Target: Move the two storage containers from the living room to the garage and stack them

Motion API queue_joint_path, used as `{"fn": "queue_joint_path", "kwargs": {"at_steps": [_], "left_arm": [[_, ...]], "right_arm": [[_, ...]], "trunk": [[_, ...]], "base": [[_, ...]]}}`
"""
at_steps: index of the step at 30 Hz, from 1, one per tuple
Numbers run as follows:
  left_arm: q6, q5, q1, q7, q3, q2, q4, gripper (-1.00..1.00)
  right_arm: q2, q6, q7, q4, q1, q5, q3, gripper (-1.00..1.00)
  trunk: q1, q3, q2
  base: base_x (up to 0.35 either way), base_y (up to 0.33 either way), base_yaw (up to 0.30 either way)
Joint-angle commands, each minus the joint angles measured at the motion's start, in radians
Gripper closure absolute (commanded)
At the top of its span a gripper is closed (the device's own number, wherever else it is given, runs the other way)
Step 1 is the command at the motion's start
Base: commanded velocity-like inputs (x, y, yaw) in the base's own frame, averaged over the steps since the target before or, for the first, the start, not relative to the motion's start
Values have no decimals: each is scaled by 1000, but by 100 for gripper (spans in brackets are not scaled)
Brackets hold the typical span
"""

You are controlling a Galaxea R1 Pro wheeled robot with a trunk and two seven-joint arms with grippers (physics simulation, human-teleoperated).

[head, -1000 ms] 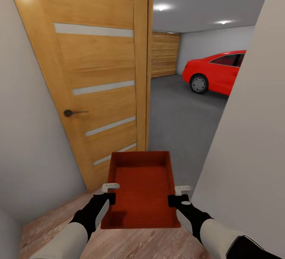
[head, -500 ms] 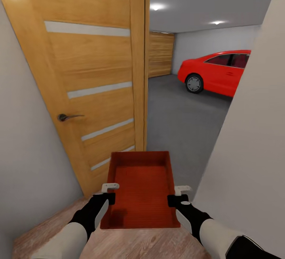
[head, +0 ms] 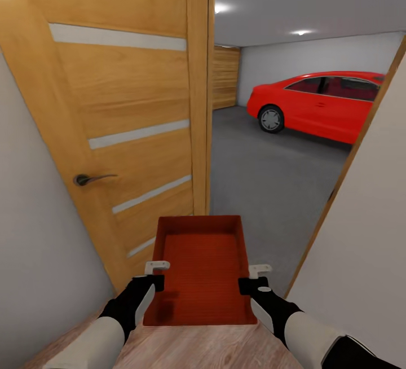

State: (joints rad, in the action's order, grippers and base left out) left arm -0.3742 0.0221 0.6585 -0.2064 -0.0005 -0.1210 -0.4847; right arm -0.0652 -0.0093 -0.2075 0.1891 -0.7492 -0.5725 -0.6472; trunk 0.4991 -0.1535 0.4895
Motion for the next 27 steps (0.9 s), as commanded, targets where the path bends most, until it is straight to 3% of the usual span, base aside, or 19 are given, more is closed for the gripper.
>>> {"fn": "queue_joint_path", "kwargs": {"at_steps": [1, 16, 27], "left_arm": [[-9, -12, 0, -8, -4, 9, 8, 100], [-9, -12, 0, -8, -4, 9, 8, 100], [-9, -12, 0, -8, -4, 9, 8, 100]], "right_arm": [[13, -3, -26, 2, -2, 14, 31, 100], [15, -3, -26, 3, -2, 14, 31, 100], [15, -3, -26, 3, -2, 13, 32, 100]], "trunk": [[1, -2, 2], [1, -2, 2], [1, -2, 2]], "base": [[240, 212, -240], [227, 197, -242], [151, 38, -242]]}}
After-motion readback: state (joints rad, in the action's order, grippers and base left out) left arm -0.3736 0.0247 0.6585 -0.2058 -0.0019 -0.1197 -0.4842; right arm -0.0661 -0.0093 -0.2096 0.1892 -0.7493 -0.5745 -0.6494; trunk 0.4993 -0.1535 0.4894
